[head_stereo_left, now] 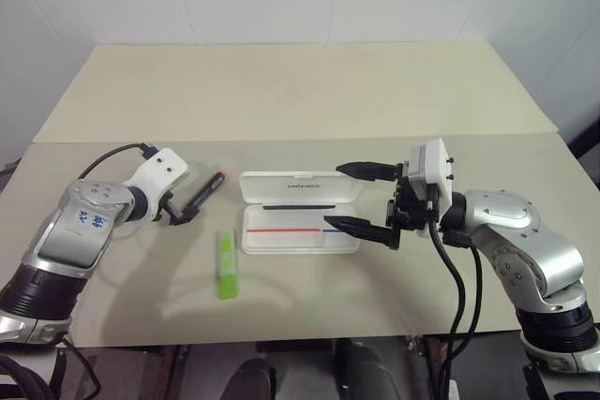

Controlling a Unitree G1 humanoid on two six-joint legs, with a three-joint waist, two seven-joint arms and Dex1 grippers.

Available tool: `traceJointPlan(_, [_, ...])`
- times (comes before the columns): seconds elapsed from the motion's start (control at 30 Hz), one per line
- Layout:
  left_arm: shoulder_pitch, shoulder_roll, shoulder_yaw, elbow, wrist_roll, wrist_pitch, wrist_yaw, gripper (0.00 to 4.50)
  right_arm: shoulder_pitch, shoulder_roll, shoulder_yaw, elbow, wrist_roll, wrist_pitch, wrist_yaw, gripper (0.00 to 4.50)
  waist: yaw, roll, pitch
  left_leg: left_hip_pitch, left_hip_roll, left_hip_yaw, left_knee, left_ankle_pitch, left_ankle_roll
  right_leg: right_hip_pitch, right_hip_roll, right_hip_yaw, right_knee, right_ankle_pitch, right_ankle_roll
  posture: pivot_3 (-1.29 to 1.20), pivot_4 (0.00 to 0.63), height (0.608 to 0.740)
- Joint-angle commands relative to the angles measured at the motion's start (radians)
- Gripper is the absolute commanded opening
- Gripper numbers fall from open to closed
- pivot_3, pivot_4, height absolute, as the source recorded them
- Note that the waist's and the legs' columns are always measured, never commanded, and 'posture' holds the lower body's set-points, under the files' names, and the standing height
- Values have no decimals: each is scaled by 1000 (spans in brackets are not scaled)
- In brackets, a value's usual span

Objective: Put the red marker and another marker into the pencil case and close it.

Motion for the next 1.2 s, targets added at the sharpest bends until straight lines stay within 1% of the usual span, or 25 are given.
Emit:
traceJointPlan(0.03, [-18, -6, -7, 14, 4, 43, -21, 4485, -1, -15, -30, -50, 13, -6, -7, 4500, 0, 0, 0, 0, 0, 0, 0, 0, 0, 0, 0, 0, 0, 0, 0, 0, 150, 740])
traceJointPlan(0.17, [-50, -56, 39, 38, -39, 119, -26, 4485, -2, -21, -33, -51, 14, -3, -10, 4500, 2, 0, 0, 1, 0, 0, 0, 0, 0, 0, 0, 0, 2, 0, 0, 0, 150, 740])
traceJointPlan(0.27, [-53, -73, 57, 42, -47, 137, -27, 3877, -1, -29, -36, -50, 13, -3, -8, 4500, 3, 0, 0, 1, -1, 0, 1, 0, 0, 0, 0, 0, 2, 0, 0, 0, 150, 740])
traceJointPlan(0.4, [-59, -102, 96, 47, -82, 188, -26, 2537, -1, -37, -37, -48, 14, -5, -9, 4500, 4, 0, 0, 1, -1, 0, 1, 1, 0, 0, -1, 0, 3, 0, 0, 0, 150, 740])
traceJointPlan(0.43, [-63, -110, 106, 51, -87, 196, -22, 2097, -3, -38, -38, -45, 13, -6, -9, 4500, 4, 0, 0, 1, -1, 0, 1, 1, -1, 0, -1, 0, 3, 0, 0, 0, 150, 740])
traceJointPlan(0.5, [-68, -114, 115, 59, -91, 197, -16, 1417, -7, -39, -39, -41, 12, -8, -11, 4500, 4, 0, 0, 1, -1, -1, 1, 2, -1, 0, -1, 0, 4, 0, 0, 0, 150, 740])
traceJointPlan(0.53, [-70, -116, 119, 65, -90, 196, -13, 1157, -8, -39, -39, -39, 11, -9, -11, 4500, 3, 0, 0, 1, -1, -1, 1, 2, -1, 0, -1, 0, 4, 0, 0, 0, 150, 740])
traceJointPlan(0.57, [-72, -116, 121, 68, -90, 195, -10, 753, -9, -39, -39, -38, 10, -10, -10, 4500, 2, 0, 0, 1, -1, -1, 1, 2, -1, 0, 0, 0, 4, 0, 0, 0, 150, 740])
traceJointPlan(0.6, [-75, -113, 126, 69, -91, 189, -11, 557, -9, -40, -39, -36, 9, -11, -10, 4500, 1, 0, 0, 2, -1, -1, 1, 2, -2, 0, 0, 0, 4, 0, 0, 0, 150, 740])
traceJointPlan(0.8, [-106, -93, 143, 65, -89, 172, -9, 545, -13, -42, -42, -28, 5, -14, -12, 4500, 0, 0, 0, 1, -1, -1, 1, 2, -1, 0, 0, 0, 4, 0, 0, 0, 150, 740])
traceJointPlan(1.07, [-151, -78, 156, 2, -93, 101, -18, 545, -12, -49, -45, -23, 2, -15, -10, 4500, 0, 0, 0, 0, -1, -1, 1, 2, -1, 0, -1, 0, 3, 0, 0, 0, 150, 740])
traceJointPlan(1.2, [-208, -40, 161, -51, -111, 9, -87, 545, 45, -89, -72, -15, -8, -26, 18, 4500, 3, -1, 0, -1, -1, -1, 1, 2, -1, 0, -1, 0, 2, 0, 0, 0, 150, 740])
